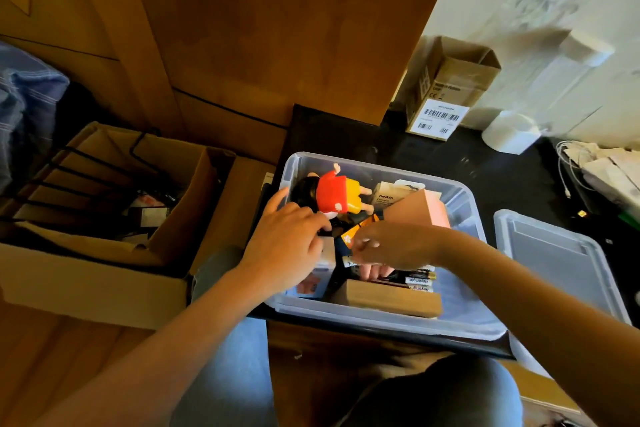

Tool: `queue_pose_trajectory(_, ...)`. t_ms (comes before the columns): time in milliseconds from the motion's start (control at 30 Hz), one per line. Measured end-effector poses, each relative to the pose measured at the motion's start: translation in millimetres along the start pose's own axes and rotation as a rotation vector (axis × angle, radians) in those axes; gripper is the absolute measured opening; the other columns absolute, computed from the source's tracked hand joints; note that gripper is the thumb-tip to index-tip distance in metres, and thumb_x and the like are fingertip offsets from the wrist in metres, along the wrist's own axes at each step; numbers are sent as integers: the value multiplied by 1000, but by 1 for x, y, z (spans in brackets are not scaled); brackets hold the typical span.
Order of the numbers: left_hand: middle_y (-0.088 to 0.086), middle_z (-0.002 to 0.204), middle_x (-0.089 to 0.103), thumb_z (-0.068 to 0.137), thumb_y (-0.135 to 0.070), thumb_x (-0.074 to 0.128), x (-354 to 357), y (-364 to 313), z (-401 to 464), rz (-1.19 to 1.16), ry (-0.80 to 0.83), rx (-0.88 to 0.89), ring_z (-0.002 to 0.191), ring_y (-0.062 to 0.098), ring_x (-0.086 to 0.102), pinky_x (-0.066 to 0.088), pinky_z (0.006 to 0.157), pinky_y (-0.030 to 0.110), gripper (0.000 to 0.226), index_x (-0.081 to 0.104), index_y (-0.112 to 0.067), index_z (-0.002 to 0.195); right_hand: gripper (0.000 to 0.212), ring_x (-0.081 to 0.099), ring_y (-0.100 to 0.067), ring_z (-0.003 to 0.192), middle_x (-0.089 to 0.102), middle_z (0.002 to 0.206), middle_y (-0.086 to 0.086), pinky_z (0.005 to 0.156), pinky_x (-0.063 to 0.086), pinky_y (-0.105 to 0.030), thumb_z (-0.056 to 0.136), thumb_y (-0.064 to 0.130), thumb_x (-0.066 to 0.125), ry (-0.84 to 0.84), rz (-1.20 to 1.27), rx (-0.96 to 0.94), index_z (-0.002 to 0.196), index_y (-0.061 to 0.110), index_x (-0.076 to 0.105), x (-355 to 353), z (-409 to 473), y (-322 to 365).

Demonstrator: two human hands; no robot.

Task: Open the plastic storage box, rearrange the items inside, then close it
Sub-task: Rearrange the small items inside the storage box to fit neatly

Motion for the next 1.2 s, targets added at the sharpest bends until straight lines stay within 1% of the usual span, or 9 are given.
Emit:
queue_pose_trajectory(100, -11, 106, 63, 92, -16, 47, -9, 0, 1, -145, -62, -12, 104, 9, 53, 13, 116, 36, 26, 64, -27, 108, 14, 65, -4, 68, 70, 86, 2, 63, 52, -13, 96, 22, 49, -90, 202, -86, 92, 11, 57, -12, -19, -20)
queue_pose_trajectory(233, -6, 108, 58, 90, -9, 52, -16, -23, 18, -295, -58, 64, 106, 11, 51, 35, 99, 31, 26, 65, -21, 109, 6, 68, -7, 72, 70, 85, 4, 62, 52, -15, 94, 15, 50, -187, 390, -156, 92, 16, 55, -22, -43, -44)
queue_pose_trajectory(333, -6, 112, 54, 90, -14, 55, -20, -56, 41, -269, -57, 151, 105, 8, 49, 45, 86, 30, 23, 64, -21, 110, 3, 70, -11, 74, 70, 84, 3, 63, 55, -19, 94, 20, 49, -322, 444, -141, 93, 18, 52, -40, -59, -66)
queue_pose_trajectory(433, -7, 119, 49, 88, -35, 59, -10, -86, 66, -191, 18, 223, 110, 10, 46, 40, 78, 26, 33, 55, -29, 120, 5, 70, -14, 71, 69, 82, -1, 61, 54, -22, 95, 21, 47, -486, 504, -85, 91, 19, 49, -57, -72, -89)
queue_pose_trajectory(567, -4, 144, 28, 73, -64, 65, 37, -103, 98, -111, 352, 202, 131, 19, 32, 40, 96, 37, 83, 27, -36, 141, 5, 70, -17, 71, 69, 84, -4, 64, 56, -28, 97, 19, 44, -628, 568, -54, 93, 18, 47, -63, -82, -112)
queue_pose_trajectory(633, -4, 146, 24, 68, -68, 67, 54, -108, 108, -44, 433, 195, 131, 21, 33, 41, 95, 38, 94, 22, -36, 144, 3, 69, -15, 72, 69, 86, -2, 65, 56, -27, 97, 20, 44, -670, 557, -54, 94, 20, 46, -63, -84, -118)
queue_pose_trajectory(800, -4, 131, 38, 66, -67, 66, 60, -122, 119, -2, 357, 259, 105, 22, 52, 36, 71, 30, 82, 39, -30, 134, 3, 69, -8, 75, 66, 89, 5, 65, 56, -20, 93, 22, 51, -740, 498, -72, 95, 24, 49, -66, -87, -127)
queue_pose_trajectory(1033, -3, 137, 28, 67, -54, 75, 63, -125, 98, -85, 265, 368, 119, 22, 42, 39, 83, 29, 74, 41, -32, 130, 10, 67, -7, 76, 64, 85, 9, 62, 54, -15, 91, 21, 55, -764, 464, -83, 89, 29, 50, -72, -88, -129)
queue_pose_trajectory(1200, 3, 129, 34, 67, -54, 73, 75, -128, 97, -83, 313, 330, 118, 23, 36, 42, 85, 33, 84, 28, -35, 135, 9, 68, -8, 75, 64, 85, 9, 62, 54, -15, 91, 18, 55, -768, 466, -88, 88, 26, 52, -73, -89, -125)
Point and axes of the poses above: each hand's wrist, its own z-axis towards the middle knuckle, its own x-axis out of the palm, y = z × x, the point moved 10 cm from there along z, towards the middle knuckle
